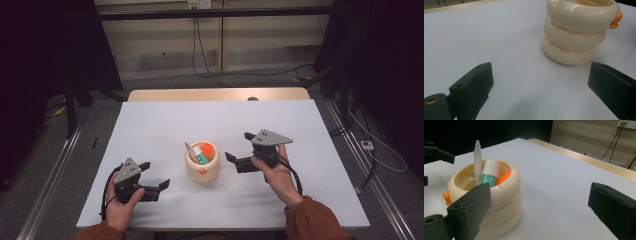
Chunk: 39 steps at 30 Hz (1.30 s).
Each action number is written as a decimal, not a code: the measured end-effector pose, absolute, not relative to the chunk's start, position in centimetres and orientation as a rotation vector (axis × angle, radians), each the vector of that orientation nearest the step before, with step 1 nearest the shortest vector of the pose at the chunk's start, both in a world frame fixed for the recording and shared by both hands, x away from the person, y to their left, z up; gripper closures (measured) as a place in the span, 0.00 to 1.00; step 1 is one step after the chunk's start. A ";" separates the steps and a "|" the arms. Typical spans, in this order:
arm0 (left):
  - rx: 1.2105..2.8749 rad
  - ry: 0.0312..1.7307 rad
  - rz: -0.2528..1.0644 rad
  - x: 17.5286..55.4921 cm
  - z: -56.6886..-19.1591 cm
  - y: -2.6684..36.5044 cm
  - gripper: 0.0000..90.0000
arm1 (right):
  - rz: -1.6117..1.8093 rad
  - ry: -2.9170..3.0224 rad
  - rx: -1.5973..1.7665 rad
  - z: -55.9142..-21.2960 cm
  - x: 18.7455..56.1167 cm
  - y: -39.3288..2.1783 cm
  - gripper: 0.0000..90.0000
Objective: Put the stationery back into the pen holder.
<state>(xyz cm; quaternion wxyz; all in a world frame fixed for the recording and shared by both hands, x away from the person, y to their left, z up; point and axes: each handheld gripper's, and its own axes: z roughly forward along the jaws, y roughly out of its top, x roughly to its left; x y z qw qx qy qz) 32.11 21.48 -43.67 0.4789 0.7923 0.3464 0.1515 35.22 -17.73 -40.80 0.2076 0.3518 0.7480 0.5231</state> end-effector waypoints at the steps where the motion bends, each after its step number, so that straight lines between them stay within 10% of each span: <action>1: 1.932 0.846 0.370 32.1 -43.7 21.5 0.07 | 1.455 2.078 0.982 -40.8 35.1 -18.0 0.05; 39: 1.928 0.854 0.402 31.9 -43.3 21.8 0.07 | 1.360 1.964 1.147 -42.5 30.1 -25.5 0.06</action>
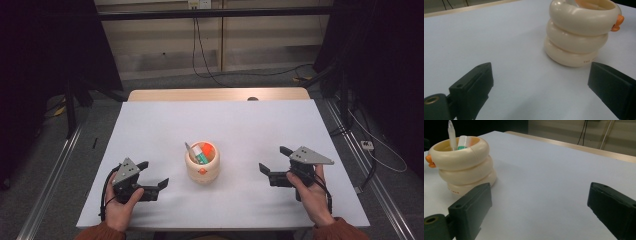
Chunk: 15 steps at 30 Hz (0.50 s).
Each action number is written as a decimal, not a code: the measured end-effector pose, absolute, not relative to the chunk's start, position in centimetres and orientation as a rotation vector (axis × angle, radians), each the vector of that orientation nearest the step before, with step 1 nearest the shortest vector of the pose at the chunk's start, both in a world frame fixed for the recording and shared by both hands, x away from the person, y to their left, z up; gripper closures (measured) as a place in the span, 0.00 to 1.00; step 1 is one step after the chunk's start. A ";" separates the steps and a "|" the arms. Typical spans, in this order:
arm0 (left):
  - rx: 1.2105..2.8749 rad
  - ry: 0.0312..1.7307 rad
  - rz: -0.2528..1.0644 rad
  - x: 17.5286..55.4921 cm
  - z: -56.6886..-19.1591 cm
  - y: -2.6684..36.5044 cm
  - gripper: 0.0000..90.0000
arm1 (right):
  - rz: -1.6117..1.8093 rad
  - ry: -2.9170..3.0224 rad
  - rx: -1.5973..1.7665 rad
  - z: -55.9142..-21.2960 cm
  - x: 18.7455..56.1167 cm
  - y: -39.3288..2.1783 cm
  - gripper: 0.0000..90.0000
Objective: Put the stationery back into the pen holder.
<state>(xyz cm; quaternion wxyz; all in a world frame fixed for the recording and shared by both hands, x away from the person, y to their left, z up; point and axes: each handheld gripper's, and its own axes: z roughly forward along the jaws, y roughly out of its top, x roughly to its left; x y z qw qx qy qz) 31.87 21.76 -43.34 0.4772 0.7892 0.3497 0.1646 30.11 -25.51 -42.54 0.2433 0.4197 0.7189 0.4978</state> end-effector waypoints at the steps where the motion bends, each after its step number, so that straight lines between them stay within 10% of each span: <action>1: 1.928 0.850 0.405 31.9 -43.3 21.8 0.07 | 1.358 1.965 1.149 -42.6 30.0 -25.7 0.06; 15: 1.917 0.863 0.404 31.7 -43.3 21.7 0.07 | 1.305 1.928 1.237 -43.6 28.2 -28.5 0.06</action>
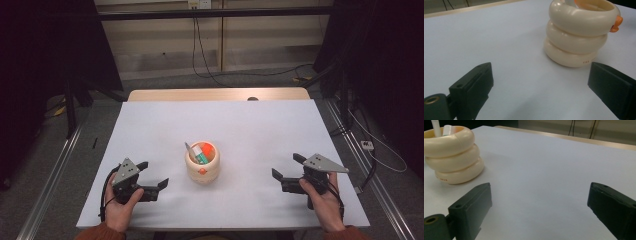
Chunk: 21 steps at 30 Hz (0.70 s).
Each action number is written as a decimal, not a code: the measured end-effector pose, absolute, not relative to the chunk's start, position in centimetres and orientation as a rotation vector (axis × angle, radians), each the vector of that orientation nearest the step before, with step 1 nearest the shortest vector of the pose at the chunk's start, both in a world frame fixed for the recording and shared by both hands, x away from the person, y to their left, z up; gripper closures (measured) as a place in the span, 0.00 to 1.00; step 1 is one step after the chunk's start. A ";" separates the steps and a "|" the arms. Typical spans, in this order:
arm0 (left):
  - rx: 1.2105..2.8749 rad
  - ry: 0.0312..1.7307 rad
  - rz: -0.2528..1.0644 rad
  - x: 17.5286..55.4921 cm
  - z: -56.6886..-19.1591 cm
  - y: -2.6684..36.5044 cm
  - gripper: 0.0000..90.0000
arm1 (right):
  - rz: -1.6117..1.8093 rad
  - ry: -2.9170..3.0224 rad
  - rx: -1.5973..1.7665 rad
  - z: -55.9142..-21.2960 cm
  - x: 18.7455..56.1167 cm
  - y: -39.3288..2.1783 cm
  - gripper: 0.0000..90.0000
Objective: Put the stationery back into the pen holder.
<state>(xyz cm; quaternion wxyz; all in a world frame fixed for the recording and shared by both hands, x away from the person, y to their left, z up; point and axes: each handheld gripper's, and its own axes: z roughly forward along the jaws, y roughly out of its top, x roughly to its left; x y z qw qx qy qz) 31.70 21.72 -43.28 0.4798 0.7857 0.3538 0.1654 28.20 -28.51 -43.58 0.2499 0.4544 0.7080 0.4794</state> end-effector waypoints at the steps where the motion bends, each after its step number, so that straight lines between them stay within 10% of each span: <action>1: 1.919 0.860 0.408 31.7 -43.3 21.8 0.07 | 1.298 1.926 1.239 -43.6 28.1 -28.7 0.06; 21: 1.916 0.876 0.419 31.5 -43.4 21.9 0.07 | 1.240 1.914 1.278 -46.0 26.2 -30.4 0.05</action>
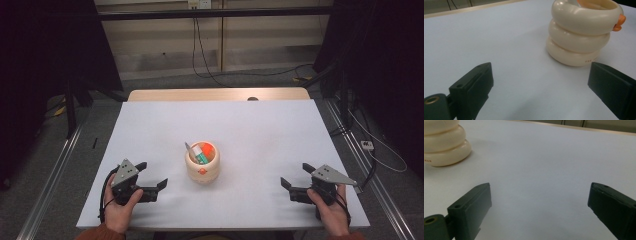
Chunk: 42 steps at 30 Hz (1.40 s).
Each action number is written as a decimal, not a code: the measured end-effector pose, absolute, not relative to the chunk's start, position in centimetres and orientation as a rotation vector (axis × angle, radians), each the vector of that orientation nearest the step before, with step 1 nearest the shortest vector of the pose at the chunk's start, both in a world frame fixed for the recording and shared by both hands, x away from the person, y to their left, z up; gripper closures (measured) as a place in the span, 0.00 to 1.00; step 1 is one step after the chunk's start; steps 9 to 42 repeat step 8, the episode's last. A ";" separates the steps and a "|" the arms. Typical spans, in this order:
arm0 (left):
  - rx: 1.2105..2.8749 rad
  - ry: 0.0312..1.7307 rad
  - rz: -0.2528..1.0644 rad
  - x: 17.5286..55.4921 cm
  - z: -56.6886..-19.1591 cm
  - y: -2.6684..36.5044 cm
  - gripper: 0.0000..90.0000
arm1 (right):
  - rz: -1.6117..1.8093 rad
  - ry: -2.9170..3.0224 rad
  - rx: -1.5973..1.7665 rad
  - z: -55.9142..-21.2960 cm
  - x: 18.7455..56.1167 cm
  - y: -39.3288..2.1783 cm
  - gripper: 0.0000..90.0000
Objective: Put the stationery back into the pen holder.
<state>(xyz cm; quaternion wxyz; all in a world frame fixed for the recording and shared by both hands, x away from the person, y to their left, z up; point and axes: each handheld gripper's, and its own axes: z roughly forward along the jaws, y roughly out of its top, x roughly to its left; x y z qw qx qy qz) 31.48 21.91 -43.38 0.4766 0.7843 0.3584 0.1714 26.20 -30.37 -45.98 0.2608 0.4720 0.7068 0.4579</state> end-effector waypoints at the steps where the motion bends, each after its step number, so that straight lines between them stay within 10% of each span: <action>1: 1.916 0.876 0.418 31.4 -43.4 21.9 0.07 | 1.228 1.920 1.268 -46.0 26.2 -30.2 0.05; 42: 1.907 0.887 0.419 31.5 -43.4 22.3 0.07 | 1.224 1.912 1.260 -46.0 26.6 -29.8 0.05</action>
